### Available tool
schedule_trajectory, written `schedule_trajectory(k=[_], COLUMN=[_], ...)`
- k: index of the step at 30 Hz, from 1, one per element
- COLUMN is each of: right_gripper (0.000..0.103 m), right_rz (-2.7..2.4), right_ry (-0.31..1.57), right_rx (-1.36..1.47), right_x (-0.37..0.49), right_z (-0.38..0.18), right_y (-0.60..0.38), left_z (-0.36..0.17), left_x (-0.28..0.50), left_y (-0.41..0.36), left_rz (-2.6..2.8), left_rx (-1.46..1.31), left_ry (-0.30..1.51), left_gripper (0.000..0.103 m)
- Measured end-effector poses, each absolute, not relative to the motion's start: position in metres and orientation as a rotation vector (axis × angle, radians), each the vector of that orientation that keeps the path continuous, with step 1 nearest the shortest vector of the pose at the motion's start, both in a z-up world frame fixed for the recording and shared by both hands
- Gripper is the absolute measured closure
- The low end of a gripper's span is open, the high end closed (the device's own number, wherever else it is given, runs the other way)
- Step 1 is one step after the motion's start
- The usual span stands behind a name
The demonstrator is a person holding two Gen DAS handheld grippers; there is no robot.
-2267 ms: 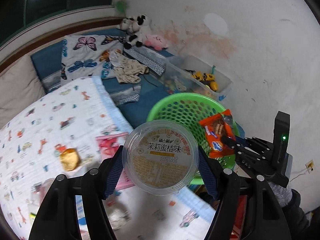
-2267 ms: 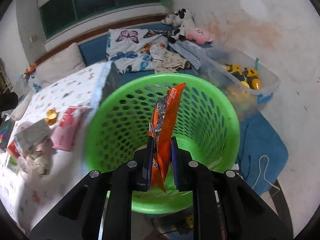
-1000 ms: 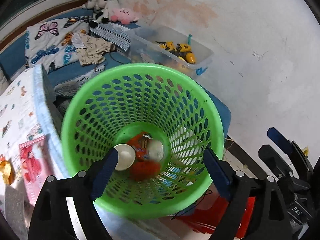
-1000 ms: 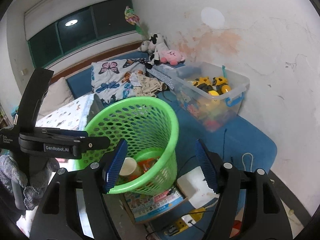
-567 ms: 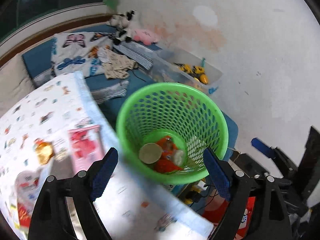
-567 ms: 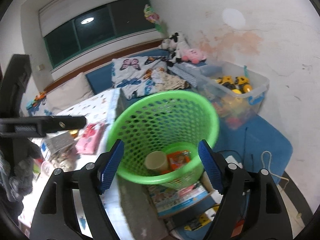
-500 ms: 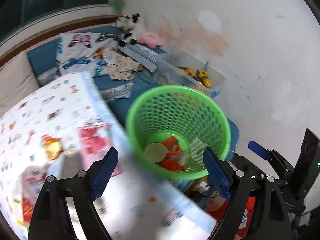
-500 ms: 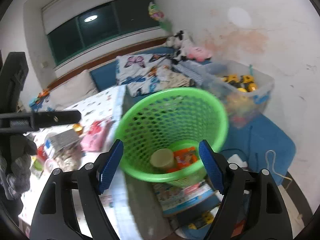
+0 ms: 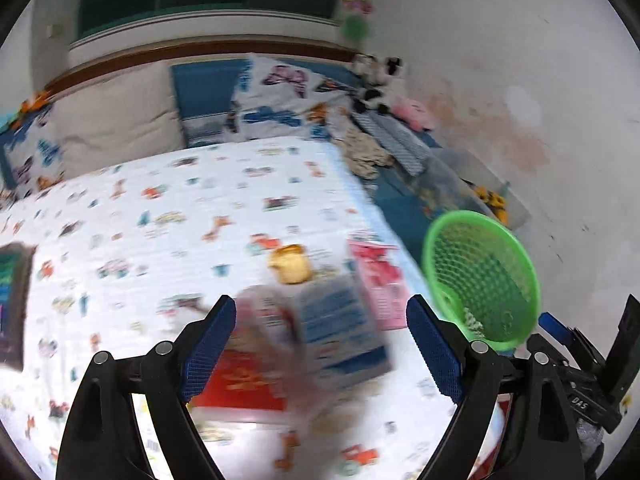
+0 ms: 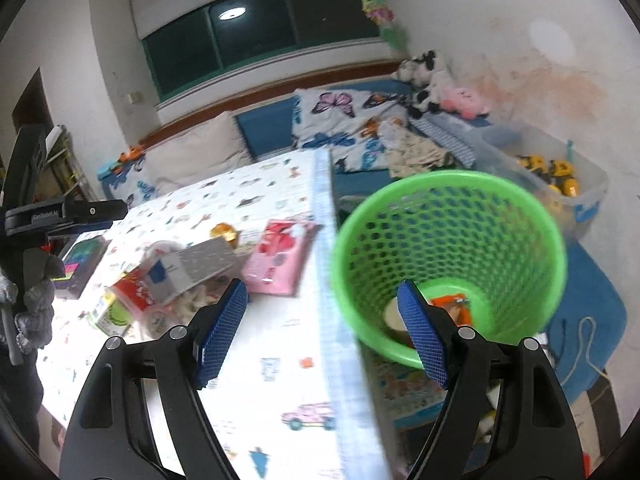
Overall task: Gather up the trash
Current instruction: 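Grasp the pink wrapper with the right tool while the left tool approaches the bottle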
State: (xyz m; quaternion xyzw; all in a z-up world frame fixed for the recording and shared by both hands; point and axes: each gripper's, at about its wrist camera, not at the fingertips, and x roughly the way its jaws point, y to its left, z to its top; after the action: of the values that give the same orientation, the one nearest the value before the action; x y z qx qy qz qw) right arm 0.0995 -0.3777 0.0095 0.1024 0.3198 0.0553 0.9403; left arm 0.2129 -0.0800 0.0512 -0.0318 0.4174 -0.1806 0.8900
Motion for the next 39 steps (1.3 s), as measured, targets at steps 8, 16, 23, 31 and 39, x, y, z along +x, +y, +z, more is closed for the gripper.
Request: schedule_trajectory(k=[8,16,23,31,39], right_gripper=[0.026,0.032,0.031,0.031,0.031], right_rz=[0.205,0.172,0.173,0.131,0.101], right_ry=[0.749,0.841,0.914,0.988,1.037], right_rx=[0.244,0.144,0.214,0.184,0.148], right_x=[0.141,0.194,0.245,0.291,0.307], right_z=[0.002,-0.024,-0.040,-0.056,-0.071], right_y=[-0.342,-0.317,-0.314,-0.302,-0.296], left_z=[0.035,0.023,0.015,0.002,-0.009], left_x=[0.216,0.216,0.219,0.224,0.233], left_y=[-0.018,0.014,0.030,0.031,0.030], left_rz=[-0.274,-0.249,-0.227,-0.252,-0.268], left_rx=[-0.135,-0.178,-0.197,-0.200,-0.219], left_ry=[0.895,0.913,0.931,0.977,1.013], left_gripper=[0.019,0.019,0.019,0.019,0.019])
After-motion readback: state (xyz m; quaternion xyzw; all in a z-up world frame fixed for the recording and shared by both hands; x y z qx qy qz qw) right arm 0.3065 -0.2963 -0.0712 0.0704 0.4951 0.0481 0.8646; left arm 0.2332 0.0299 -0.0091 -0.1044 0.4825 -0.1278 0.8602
